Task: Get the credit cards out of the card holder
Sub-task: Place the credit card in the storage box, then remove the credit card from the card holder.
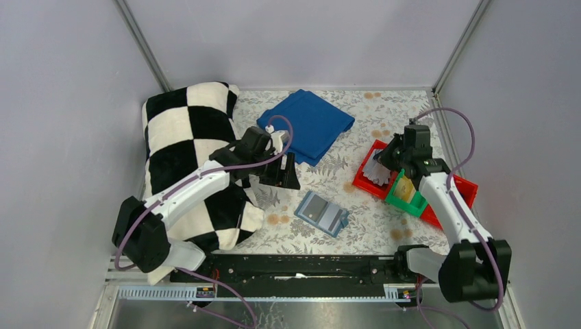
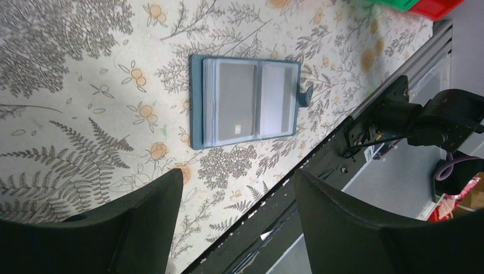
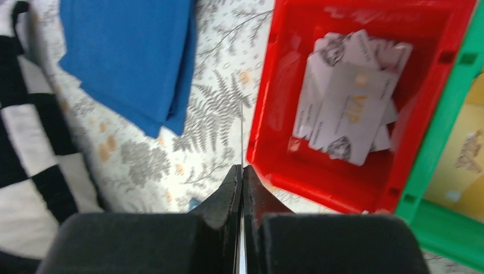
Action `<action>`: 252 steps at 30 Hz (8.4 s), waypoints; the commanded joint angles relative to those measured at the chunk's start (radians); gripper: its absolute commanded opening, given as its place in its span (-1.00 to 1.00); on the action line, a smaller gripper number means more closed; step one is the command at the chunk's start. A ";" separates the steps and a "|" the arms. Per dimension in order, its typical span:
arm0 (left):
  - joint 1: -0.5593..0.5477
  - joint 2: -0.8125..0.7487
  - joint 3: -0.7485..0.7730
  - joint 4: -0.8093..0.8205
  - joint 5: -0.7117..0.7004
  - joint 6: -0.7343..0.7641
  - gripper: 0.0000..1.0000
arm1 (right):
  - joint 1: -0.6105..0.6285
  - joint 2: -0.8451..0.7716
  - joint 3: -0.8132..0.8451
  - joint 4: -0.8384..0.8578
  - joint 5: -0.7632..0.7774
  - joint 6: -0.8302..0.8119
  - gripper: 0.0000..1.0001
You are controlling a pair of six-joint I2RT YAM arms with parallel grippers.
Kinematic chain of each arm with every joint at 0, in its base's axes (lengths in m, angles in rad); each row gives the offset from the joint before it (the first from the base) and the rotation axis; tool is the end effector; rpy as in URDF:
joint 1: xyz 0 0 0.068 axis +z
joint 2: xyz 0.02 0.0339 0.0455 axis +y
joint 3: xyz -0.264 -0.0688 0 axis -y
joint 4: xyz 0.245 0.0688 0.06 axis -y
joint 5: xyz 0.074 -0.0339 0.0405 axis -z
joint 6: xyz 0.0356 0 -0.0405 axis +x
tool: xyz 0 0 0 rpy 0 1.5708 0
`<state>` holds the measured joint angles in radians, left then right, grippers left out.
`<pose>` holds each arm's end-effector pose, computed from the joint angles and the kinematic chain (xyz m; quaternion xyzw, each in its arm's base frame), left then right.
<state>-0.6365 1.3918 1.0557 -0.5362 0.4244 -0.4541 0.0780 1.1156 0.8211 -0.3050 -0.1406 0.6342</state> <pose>0.2265 -0.1857 0.2676 0.1554 0.9082 -0.3427 0.1834 0.2449 0.0241 0.2753 0.2107 0.8573 0.2206 0.4148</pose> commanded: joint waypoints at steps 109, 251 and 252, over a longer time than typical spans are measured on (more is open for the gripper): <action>-0.170 0.288 -0.089 0.561 0.289 -0.292 0.67 | 0.588 -0.119 -0.446 0.023 0.183 0.316 -0.18; -0.088 0.327 -0.244 0.646 0.268 -0.264 0.59 | 0.615 0.038 -0.417 0.357 0.045 0.413 -0.27; -0.084 0.328 -0.249 0.647 0.269 -0.264 0.59 | 0.614 0.044 -0.416 0.361 0.042 0.413 -0.27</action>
<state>-0.7372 1.7180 0.8234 0.0635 0.6758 -0.7490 0.6865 1.1332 0.4099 0.0216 -0.0967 1.0382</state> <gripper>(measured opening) 0.797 0.367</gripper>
